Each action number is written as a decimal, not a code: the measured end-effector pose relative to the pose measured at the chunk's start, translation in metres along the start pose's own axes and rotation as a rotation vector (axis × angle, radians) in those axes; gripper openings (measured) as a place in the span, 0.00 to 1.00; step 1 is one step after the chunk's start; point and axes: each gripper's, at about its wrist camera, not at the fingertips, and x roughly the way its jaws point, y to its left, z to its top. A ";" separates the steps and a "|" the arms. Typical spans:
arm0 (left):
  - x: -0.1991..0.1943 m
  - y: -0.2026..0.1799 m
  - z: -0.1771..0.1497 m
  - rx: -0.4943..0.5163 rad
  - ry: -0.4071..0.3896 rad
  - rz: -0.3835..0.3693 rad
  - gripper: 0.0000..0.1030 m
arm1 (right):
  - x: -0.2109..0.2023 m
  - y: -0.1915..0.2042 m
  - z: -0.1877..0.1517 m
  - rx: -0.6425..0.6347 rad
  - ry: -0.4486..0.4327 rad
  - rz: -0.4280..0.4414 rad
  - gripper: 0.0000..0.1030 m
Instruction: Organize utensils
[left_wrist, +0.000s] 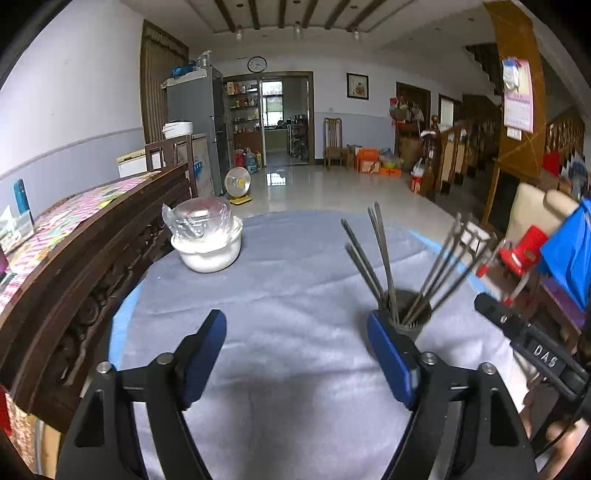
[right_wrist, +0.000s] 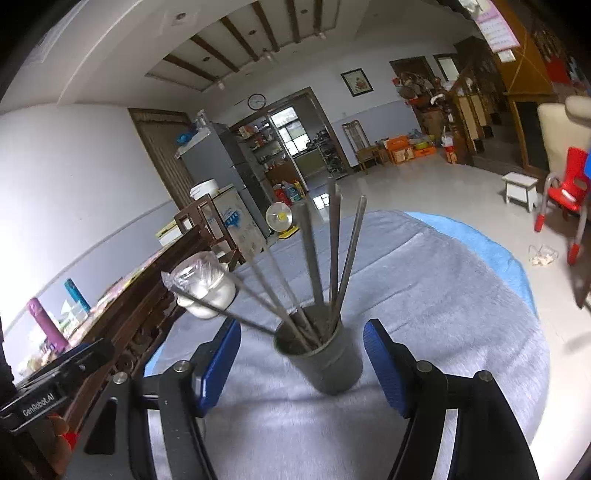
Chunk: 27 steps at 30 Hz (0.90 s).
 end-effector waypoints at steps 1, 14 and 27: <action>-0.004 -0.001 -0.003 0.012 0.009 0.007 0.83 | -0.007 0.005 -0.002 -0.017 -0.005 -0.009 0.71; -0.056 0.011 -0.024 0.024 0.023 0.121 0.87 | -0.097 0.048 -0.013 -0.125 -0.027 -0.082 0.71; -0.104 0.022 -0.023 0.034 -0.080 0.175 0.90 | -0.143 0.084 -0.028 -0.146 0.021 -0.097 0.71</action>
